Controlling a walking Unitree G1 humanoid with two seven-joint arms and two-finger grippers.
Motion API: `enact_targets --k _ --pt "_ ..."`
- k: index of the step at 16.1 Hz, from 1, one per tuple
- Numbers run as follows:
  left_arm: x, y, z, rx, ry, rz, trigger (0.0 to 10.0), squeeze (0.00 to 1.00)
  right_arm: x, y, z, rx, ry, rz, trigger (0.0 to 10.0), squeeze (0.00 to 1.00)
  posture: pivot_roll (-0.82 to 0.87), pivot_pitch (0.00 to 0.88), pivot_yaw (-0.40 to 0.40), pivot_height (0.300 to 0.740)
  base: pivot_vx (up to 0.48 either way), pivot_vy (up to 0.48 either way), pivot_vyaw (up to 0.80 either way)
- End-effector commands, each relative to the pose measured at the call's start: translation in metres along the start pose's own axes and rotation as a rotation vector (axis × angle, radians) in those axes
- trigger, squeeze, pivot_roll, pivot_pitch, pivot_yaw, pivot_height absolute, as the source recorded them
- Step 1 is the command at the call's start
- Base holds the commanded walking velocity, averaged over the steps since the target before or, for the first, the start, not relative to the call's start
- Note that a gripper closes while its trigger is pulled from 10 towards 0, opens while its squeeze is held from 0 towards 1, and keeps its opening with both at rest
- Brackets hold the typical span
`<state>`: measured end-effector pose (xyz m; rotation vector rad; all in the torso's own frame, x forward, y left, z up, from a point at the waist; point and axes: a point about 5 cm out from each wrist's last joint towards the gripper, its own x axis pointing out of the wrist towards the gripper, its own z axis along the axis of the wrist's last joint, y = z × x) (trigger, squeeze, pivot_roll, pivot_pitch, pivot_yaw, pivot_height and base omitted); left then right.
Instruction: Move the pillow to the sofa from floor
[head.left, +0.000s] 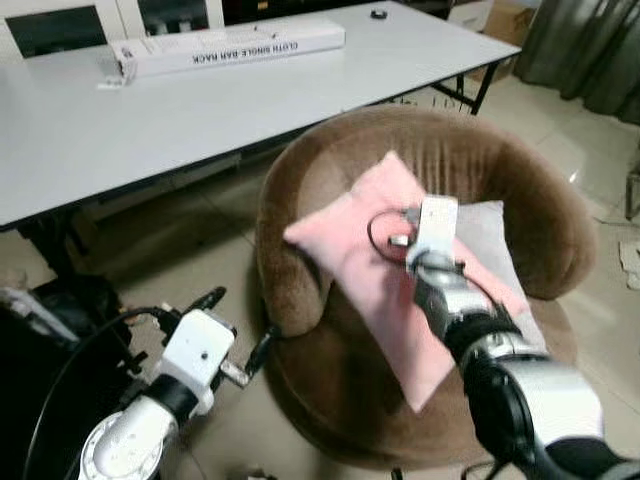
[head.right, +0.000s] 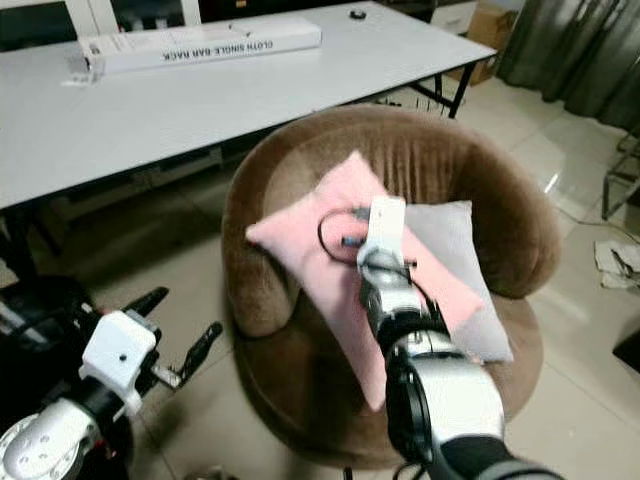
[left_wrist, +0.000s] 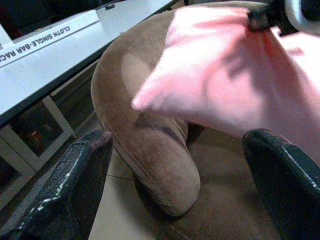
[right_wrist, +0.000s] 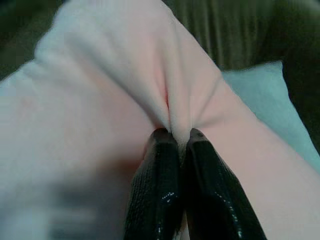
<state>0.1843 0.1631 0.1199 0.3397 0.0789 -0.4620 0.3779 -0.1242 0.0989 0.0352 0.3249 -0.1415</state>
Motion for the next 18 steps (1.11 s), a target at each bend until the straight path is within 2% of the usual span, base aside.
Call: enact_targets --k 1,3,9,11,12,18 --pt "-0.001 -0.004 0.002 -0.004 0.002 -0.029 10.0 0.00 0.002 0.001 0.015 0.023 -0.053 -0.004 10.0 0.00 0.33 0.001 -0.065 0.740 0.000 0.000 0.00" --pt "-0.008 -0.013 0.005 -0.009 0.019 -0.068 10.0 0.00 0.001 0.008 0.013 0.037 -0.025 0.014 10.0 0.00 0.36 0.032 -0.059 0.740 0.000 0.000 0.00" --pt "-0.012 -0.022 0.013 -0.009 0.030 -0.105 10.0 0.00 0.002 0.005 0.013 -0.035 -0.020 -0.031 10.0 0.00 0.39 0.072 -0.058 0.740 0.000 0.000 0.00" --pt "-0.014 -0.023 0.014 -0.016 0.037 -0.107 10.0 0.00 0.002 0.004 0.010 -0.033 -0.003 -0.014 10.0 0.00 0.39 0.077 -0.057 0.740 0.000 0.000 0.00" --pt "-0.015 -0.024 0.015 -0.019 0.041 -0.109 10.0 0.00 0.002 0.003 0.009 0.010 0.005 0.002 10.0 1.00 0.39 0.078 -0.054 0.740 0.000 0.000 0.00" --pt "-0.015 -0.026 0.018 -0.021 0.043 -0.132 10.0 0.00 0.003 -0.003 0.007 0.016 0.010 0.005 10.0 1.00 0.39 0.074 -0.044 0.740 0.000 0.000 0.00"
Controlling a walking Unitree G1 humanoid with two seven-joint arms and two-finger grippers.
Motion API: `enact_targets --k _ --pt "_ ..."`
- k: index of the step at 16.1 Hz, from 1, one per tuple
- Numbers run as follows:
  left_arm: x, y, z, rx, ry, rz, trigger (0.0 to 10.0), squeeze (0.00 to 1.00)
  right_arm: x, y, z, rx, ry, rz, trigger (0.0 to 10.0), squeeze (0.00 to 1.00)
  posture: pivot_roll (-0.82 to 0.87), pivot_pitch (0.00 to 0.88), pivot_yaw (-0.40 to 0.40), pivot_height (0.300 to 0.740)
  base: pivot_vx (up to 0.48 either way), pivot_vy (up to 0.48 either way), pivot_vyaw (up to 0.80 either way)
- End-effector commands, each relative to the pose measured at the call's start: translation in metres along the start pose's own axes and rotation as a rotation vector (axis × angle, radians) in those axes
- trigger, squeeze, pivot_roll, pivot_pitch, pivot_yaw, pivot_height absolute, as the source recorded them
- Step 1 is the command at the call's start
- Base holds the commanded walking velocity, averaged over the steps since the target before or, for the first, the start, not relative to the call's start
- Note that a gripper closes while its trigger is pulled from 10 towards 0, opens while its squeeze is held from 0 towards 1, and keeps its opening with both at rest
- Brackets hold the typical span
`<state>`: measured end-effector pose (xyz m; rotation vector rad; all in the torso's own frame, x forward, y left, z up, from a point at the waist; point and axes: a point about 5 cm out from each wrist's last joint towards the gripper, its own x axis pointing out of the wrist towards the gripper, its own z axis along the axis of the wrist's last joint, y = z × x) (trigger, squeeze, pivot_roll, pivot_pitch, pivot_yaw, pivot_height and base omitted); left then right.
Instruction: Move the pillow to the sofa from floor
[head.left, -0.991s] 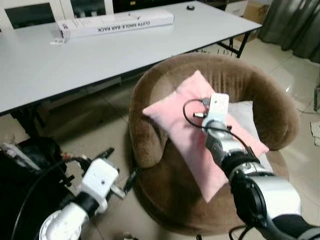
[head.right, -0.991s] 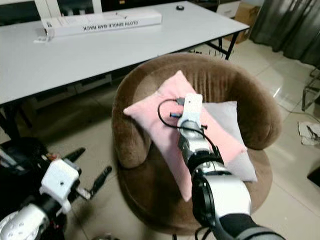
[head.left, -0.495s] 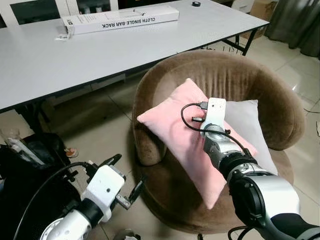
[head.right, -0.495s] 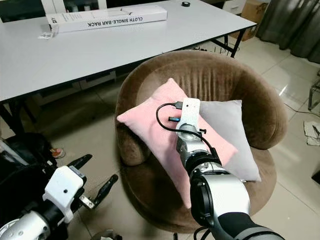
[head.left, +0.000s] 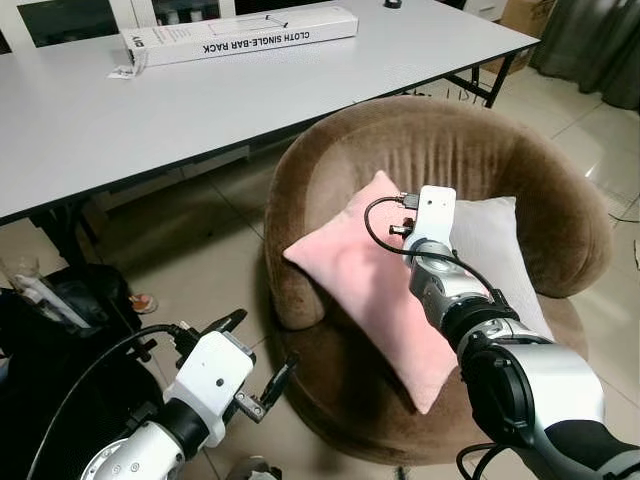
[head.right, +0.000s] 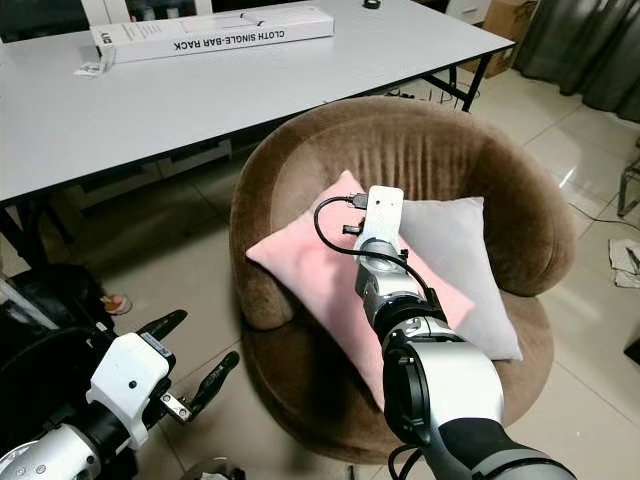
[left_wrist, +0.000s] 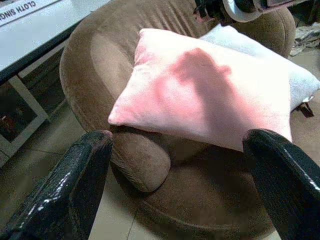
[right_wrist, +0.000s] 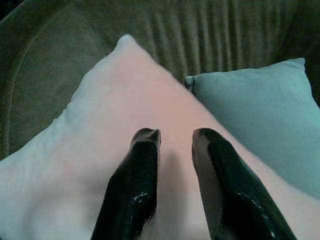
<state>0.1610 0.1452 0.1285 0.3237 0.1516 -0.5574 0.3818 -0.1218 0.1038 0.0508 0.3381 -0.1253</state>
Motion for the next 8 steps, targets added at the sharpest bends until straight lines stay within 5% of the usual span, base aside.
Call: enact_targets --k 1,2,3,8 --pt "0.001 -0.003 0.003 0.002 -0.006 -0.034 10.0 0.00 0.001 -0.006 0.001 -0.007 -0.002 -0.018 10.0 1.00 0.38 0.071 -0.039 0.740 0.000 0.000 0.00" --pt "0.002 -0.002 0.003 0.002 -0.006 -0.038 10.0 0.00 0.001 -0.006 0.002 -0.032 -0.009 0.000 10.0 0.75 0.38 0.065 -0.032 0.740 0.000 0.000 0.00" --pt "0.003 -0.001 0.003 0.003 -0.006 -0.038 10.0 0.00 0.001 -0.005 0.002 -0.033 -0.013 0.011 10.0 0.00 0.37 0.058 -0.028 0.740 0.000 0.000 0.00" --pt "0.016 0.024 -0.016 -0.049 0.054 0.125 10.0 0.00 0.000 -0.013 0.000 -0.063 -0.092 0.094 10.0 0.00 0.26 0.000 -0.011 0.740 0.000 0.000 0.00"
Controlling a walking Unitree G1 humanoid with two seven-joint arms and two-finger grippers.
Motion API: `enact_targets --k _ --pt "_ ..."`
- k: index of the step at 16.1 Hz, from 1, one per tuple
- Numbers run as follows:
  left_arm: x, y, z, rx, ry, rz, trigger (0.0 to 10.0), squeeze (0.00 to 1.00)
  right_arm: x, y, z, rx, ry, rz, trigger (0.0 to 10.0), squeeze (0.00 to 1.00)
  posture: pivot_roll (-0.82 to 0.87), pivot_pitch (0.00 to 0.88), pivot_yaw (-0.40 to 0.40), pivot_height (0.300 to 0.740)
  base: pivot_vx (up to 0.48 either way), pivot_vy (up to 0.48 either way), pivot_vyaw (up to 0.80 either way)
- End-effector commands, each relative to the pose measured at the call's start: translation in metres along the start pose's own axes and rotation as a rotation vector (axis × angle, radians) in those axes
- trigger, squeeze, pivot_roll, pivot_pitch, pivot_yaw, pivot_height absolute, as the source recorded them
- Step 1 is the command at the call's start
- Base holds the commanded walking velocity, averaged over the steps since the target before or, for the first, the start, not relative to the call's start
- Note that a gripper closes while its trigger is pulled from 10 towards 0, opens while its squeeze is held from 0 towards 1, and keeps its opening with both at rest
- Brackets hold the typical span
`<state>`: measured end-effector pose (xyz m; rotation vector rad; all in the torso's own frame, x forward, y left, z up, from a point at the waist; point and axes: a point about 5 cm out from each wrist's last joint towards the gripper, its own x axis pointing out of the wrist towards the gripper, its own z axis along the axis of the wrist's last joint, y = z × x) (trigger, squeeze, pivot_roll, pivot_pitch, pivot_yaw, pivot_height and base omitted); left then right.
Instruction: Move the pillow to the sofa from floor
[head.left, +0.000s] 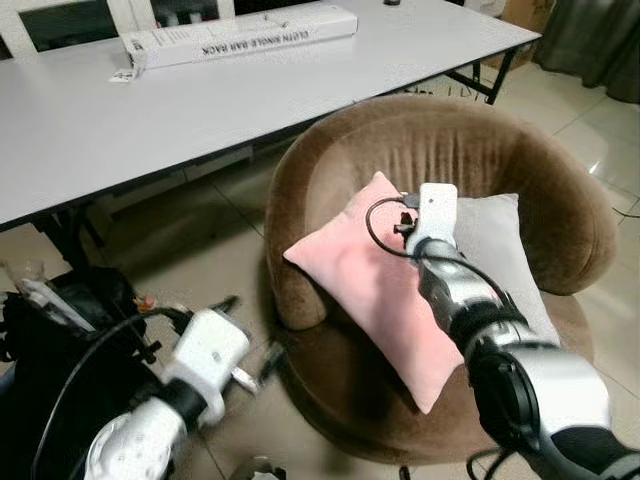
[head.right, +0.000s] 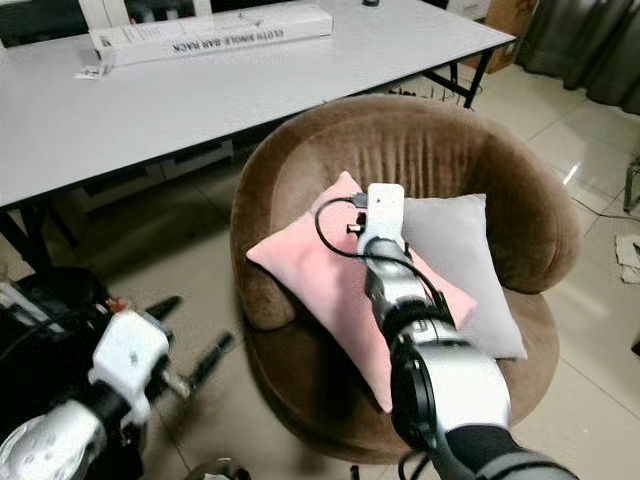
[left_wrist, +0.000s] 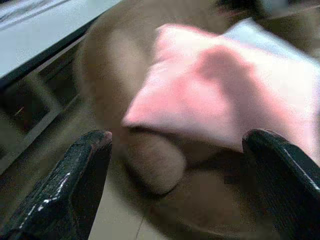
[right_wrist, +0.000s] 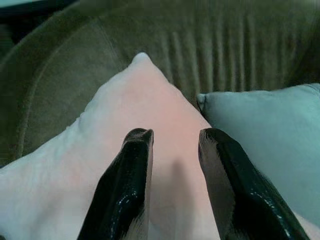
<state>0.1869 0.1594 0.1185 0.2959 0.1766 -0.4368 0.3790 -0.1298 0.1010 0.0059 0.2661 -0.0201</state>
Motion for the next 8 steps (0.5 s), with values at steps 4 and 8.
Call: enact_targets --k 4,8 --pt "0.010 0.007 -0.022 -0.169 0.036 0.118 10.0 0.00 -0.015 -0.026 -0.040 -0.073 0.033 0.010 10.0 0.00 0.16 0.000 -0.005 0.740 0.000 0.000 0.00" --pt "0.026 0.010 -0.027 -0.154 0.018 0.160 10.0 0.00 -0.038 -0.039 -0.059 -0.090 0.040 0.008 10.0 0.00 0.10 0.000 -0.005 0.740 0.000 0.000 0.00"
